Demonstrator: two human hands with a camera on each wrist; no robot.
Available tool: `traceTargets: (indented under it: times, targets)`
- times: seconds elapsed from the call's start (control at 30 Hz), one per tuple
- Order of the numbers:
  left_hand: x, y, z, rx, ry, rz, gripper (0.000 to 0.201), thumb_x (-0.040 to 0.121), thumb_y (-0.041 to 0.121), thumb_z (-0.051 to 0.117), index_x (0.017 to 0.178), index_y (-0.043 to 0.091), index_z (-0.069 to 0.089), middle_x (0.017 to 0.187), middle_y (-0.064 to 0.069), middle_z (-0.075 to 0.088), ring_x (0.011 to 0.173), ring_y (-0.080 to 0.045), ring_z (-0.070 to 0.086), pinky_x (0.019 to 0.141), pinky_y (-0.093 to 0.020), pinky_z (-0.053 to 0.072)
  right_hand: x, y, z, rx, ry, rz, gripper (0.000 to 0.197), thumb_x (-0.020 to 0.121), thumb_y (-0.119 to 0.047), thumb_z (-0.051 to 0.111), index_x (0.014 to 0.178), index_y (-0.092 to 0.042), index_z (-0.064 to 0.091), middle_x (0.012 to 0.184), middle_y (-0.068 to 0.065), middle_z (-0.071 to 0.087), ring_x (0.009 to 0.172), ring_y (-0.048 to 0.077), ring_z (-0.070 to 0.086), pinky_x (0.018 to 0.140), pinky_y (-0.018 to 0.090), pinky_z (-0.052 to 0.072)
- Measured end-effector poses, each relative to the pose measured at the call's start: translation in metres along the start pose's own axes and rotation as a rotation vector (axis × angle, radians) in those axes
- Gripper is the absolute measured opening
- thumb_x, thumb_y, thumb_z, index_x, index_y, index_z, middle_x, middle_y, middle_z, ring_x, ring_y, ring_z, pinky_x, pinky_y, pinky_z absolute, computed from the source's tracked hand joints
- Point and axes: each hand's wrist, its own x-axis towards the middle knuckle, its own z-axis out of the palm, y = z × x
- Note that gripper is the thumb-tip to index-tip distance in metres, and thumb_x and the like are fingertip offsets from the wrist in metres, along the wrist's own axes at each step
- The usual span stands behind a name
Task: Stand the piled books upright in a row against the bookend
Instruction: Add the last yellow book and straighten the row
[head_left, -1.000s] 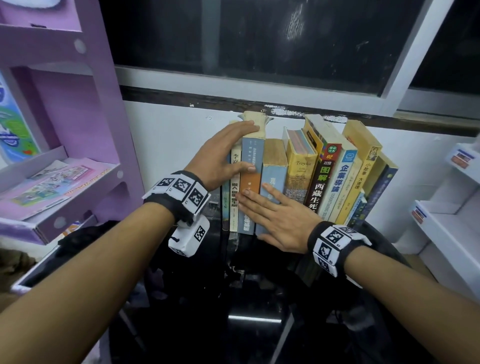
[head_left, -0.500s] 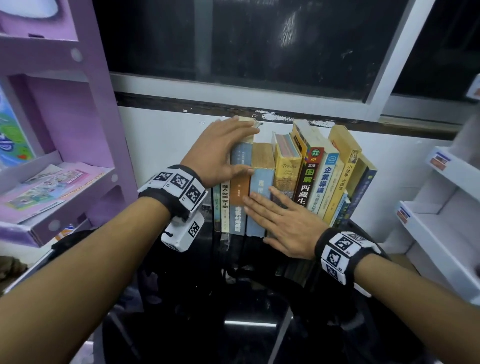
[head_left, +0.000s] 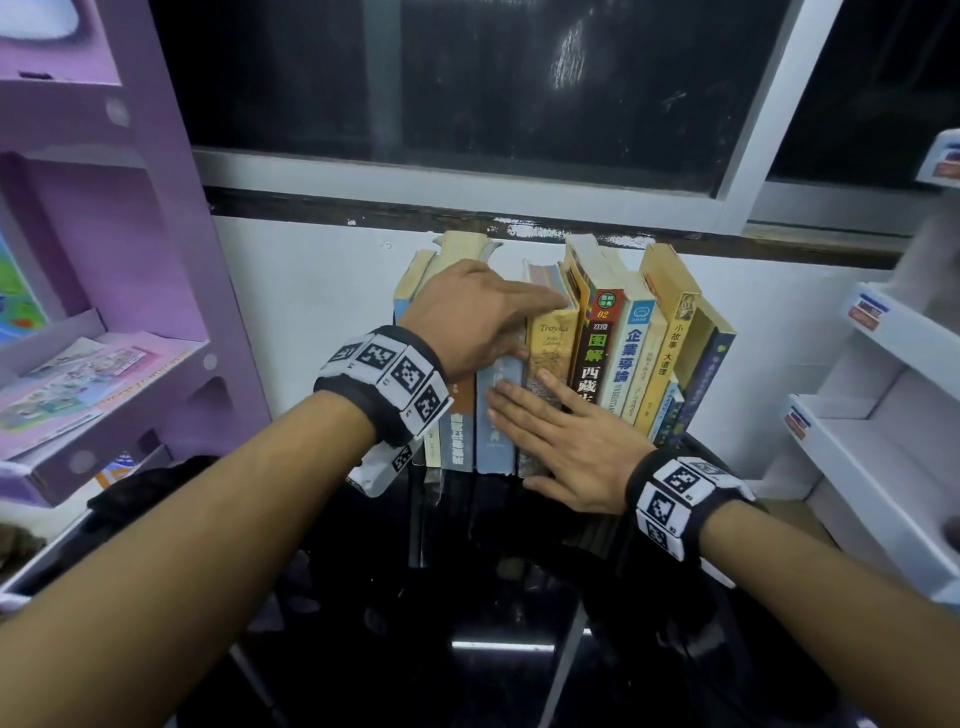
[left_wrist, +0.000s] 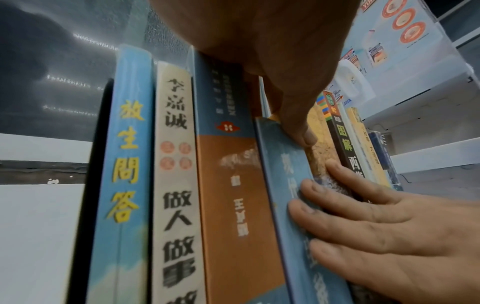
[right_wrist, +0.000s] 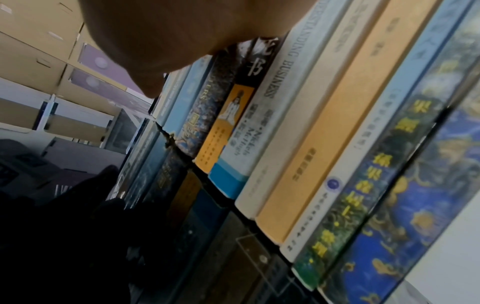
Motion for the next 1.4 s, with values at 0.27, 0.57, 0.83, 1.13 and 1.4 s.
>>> traceTargets:
  times: [0.27, 0.57, 0.83, 1.13, 1.4]
  targets:
    - [-0.001, 0.004, -0.002, -0.010, -0.011, -0.023, 0.057, 0.087, 0.040, 0.061, 0.140, 0.040, 0.041, 0.140, 0.014, 0.050, 0.120, -0.014, 0.055, 0.106, -0.035, 0.030, -0.004, -0.005, -0.002, 0.024, -0.006, 0.005, 0.077, 0.096, -0.052, 0.035, 0.153, -0.005, 0.012, 0.161, 0.013, 0.002, 0.149, 0.026, -0.003, 0.119, 0.051, 0.000]
    - [0.011, 0.019, -0.007, -0.050, 0.021, 0.025, 0.061, 0.083, 0.044, 0.065, 0.138, 0.025, 0.047, 0.145, 0.004, 0.046, 0.132, -0.019, 0.042, 0.111, -0.037, 0.025, -0.037, 0.009, -0.016, 0.020, -0.011, 0.057, 0.077, 0.094, -0.049, 0.041, 0.152, -0.006, 0.015, 0.161, 0.011, 0.006, 0.149, 0.025, 0.002, 0.119, 0.051, 0.004]
    - [0.035, 0.041, 0.002, -0.456, 0.108, -0.249, 0.073, 0.080, 0.033, 0.073, 0.140, 0.019, 0.034, 0.145, 0.000, 0.040, 0.133, -0.016, 0.039, 0.111, -0.043, 0.033, -0.037, 0.014, -0.007, 0.012, -0.022, 0.073, 0.075, 0.095, -0.050, 0.036, 0.153, -0.007, 0.015, 0.160, 0.011, 0.007, 0.149, 0.026, 0.002, 0.119, 0.052, 0.003]
    - [0.033, 0.032, 0.023, -0.572, 0.108, -0.160, 0.065, 0.085, 0.023, 0.069, 0.141, 0.015, 0.038, 0.146, -0.005, 0.039, 0.132, -0.016, 0.039, 0.109, -0.026, 0.033, -0.033, 0.014, 0.007, 0.025, 0.019, 0.075, 0.077, 0.095, -0.054, 0.034, 0.152, -0.007, 0.016, 0.160, 0.012, 0.007, 0.149, 0.025, 0.000, 0.119, 0.051, 0.001]
    - [0.032, 0.037, 0.019, -0.562, 0.114, -0.145, 0.065, 0.084, 0.021, 0.069, 0.140, 0.012, 0.037, 0.140, -0.007, 0.040, 0.127, -0.019, 0.044, 0.106, -0.037, 0.043, -0.038, 0.013, 0.000, 0.030, 0.003, 0.070, 0.078, 0.094, -0.052, 0.036, 0.152, -0.006, 0.014, 0.160, 0.013, 0.005, 0.149, 0.026, -0.001, 0.119, 0.052, 0.003]
